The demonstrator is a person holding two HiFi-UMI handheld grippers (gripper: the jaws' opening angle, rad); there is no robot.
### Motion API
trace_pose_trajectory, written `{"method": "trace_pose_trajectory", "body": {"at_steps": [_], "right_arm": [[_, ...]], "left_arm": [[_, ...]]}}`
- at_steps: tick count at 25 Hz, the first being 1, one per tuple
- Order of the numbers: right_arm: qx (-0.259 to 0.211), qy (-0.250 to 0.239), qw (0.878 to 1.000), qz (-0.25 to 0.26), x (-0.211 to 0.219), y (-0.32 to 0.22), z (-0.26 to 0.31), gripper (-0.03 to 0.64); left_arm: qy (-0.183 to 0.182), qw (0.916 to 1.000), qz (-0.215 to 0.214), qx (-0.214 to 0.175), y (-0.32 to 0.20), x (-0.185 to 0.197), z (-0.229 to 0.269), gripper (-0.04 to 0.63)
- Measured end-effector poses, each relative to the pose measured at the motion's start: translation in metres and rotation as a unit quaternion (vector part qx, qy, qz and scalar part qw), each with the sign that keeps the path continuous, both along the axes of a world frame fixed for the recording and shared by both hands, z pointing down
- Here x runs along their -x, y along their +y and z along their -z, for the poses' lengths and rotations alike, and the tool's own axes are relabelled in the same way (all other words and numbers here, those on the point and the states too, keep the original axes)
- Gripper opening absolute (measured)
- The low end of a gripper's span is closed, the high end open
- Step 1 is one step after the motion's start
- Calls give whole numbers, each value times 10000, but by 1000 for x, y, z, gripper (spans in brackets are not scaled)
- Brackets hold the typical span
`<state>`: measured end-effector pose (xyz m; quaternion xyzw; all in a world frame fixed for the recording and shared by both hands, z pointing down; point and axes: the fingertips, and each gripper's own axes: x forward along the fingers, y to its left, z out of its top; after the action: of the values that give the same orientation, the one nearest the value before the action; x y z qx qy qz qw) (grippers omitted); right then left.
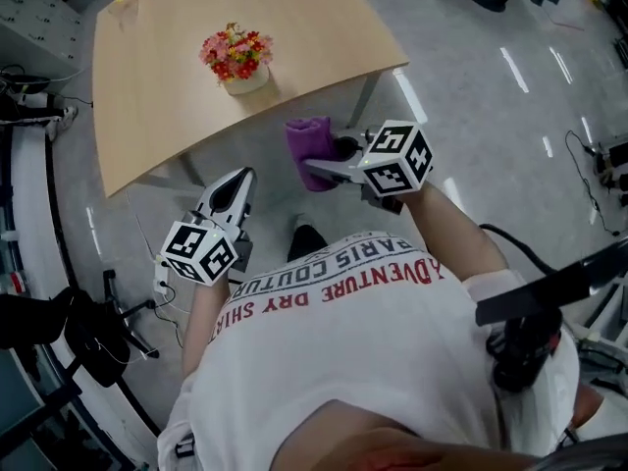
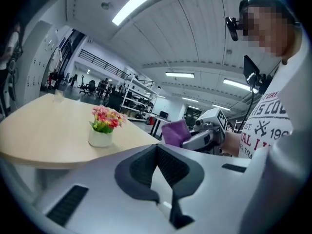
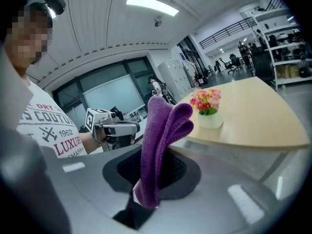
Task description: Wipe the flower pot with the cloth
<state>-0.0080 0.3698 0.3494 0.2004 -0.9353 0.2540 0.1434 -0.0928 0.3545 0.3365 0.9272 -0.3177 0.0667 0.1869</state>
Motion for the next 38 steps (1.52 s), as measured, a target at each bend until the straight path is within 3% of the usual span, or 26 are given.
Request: {"method": "trace_pose_trajectory", "body": {"at_steps": [4, 8, 13, 17, 23, 28, 38], "right_arm": [[53, 81, 9999, 54, -17, 98, -26, 57], [58, 119, 9998, 119, -37, 189, -26, 57], [-83, 230, 9996, 110, -36, 291, -12, 57], [-348, 245, 9990, 95, -33, 314, 27, 57], [-517, 247, 9983, -60, -2, 345, 39, 57], [-592, 120, 9982, -54, -14, 348, 61, 57], [-764, 92, 9970, -82, 13, 351, 66, 57]], "left_arm": [[-85, 9999, -59, 133, 88, -31, -18, 2], [-36, 9998, 211, 22, 177, -55, -3, 2], [-118, 9996, 175, -207, 281, -64, 21, 2], [-153, 9992, 158, -337, 311, -66, 52, 2], [-225, 9986, 140, -468, 346, -32, 63, 2], [-306, 9981, 169, -515, 346, -47, 87, 2], [-280, 9975, 219, -615, 349, -21, 88, 2]]}}
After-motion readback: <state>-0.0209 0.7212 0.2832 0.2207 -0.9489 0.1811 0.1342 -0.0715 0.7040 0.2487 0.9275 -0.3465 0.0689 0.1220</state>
